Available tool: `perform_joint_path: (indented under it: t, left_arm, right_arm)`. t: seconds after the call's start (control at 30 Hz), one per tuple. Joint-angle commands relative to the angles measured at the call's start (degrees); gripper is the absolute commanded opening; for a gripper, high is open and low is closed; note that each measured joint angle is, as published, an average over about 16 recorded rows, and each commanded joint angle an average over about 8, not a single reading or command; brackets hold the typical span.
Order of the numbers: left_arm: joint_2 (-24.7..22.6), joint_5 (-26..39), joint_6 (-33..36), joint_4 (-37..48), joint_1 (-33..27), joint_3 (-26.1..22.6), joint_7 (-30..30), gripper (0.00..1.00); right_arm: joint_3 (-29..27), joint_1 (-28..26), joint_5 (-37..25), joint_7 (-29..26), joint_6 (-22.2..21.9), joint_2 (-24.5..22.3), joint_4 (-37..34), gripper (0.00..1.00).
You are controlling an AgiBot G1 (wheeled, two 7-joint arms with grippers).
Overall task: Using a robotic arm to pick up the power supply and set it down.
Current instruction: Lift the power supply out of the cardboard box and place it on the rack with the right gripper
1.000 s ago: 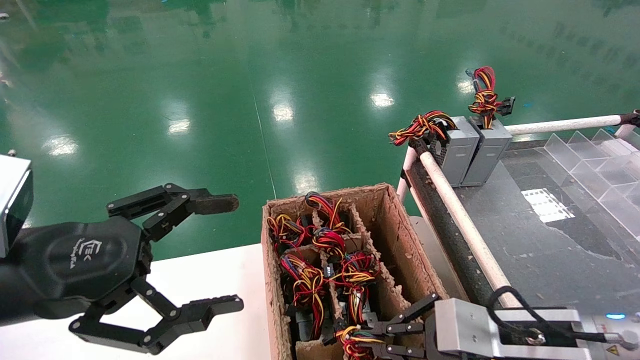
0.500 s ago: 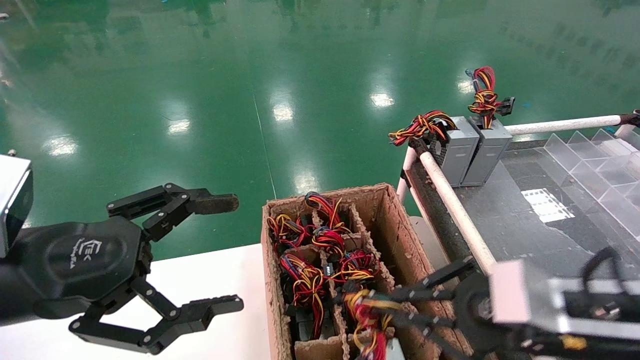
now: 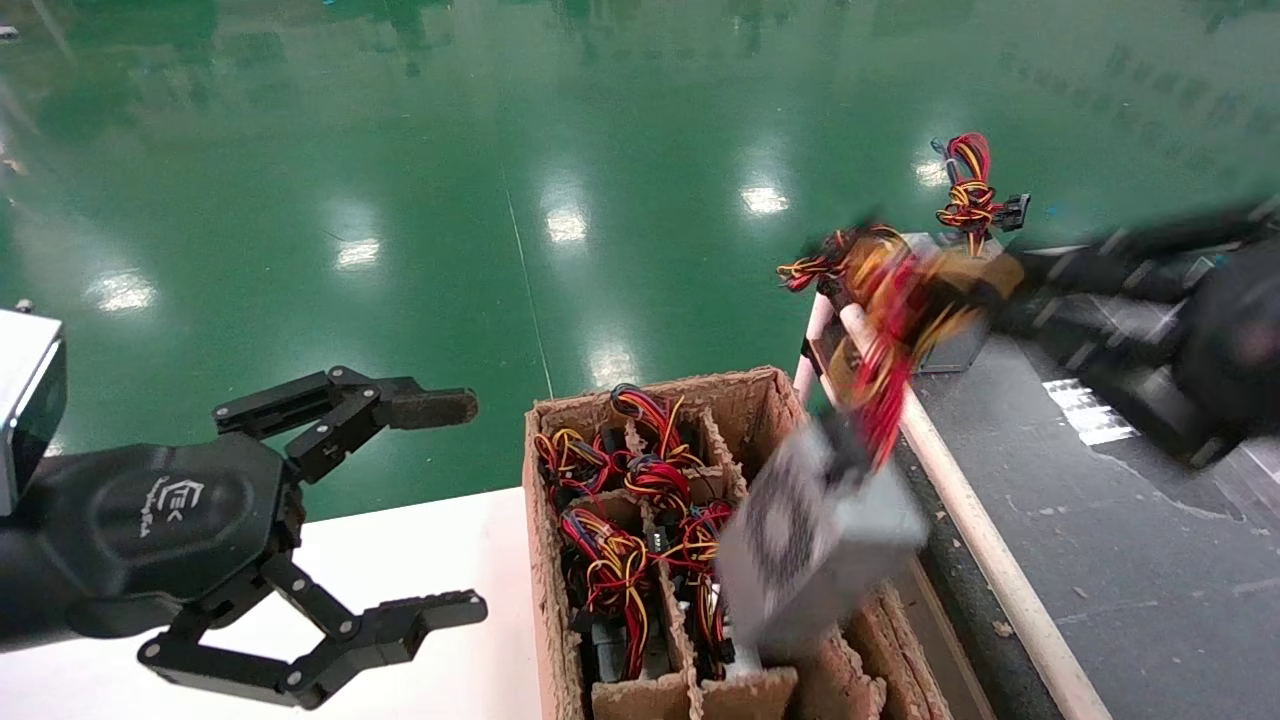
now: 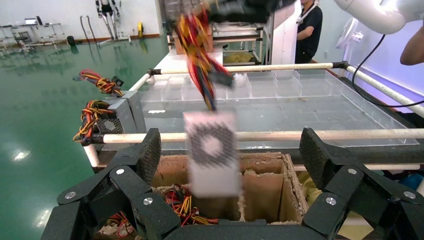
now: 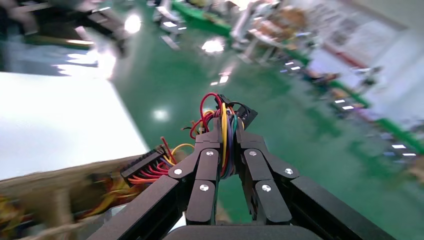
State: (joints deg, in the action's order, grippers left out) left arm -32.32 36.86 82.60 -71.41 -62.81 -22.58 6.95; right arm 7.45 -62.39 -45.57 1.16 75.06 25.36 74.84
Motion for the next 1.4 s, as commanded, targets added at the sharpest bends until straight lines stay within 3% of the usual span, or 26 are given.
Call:
perform_joint_path:
  t: [0.03,0.33,0.63,1.03,1.4]
  left_arm:
    - [0.0,0.0,0.0,0.0,0.0,0.0,0.0,1.00]
    - [0.0,0.0,0.0,0.0,0.0,0.0,0.0,1.00]
    - [0.0,0.0,0.0,0.0,0.0,0.0,0.0,1.00]
    - [0.0,0.0,0.0,0.0,0.0,0.0,0.0,1.00]
    - [0.0,0.0,0.0,0.0,0.0,0.0,0.0,1.00]
  right_arm:
    - [-1.8,-0.2,1.3,0.5,-1.2,-1.1,-0.3,0.00]
    - [-4.0,-1.4,-2.9,7.2,-5.3,-2.8,-8.6,0.00]
    - [-2.0,-5.9,-10.0,14.3,-8.8,-0.9,-22.3,0.00]
    - [3.2,-19.3,-21.4,28.5,-15.7,9.0,-44.3,0.00]
    - [5.6,-31.4,-25.9,34.5,-23.0,17.3,-60.5,0.00]
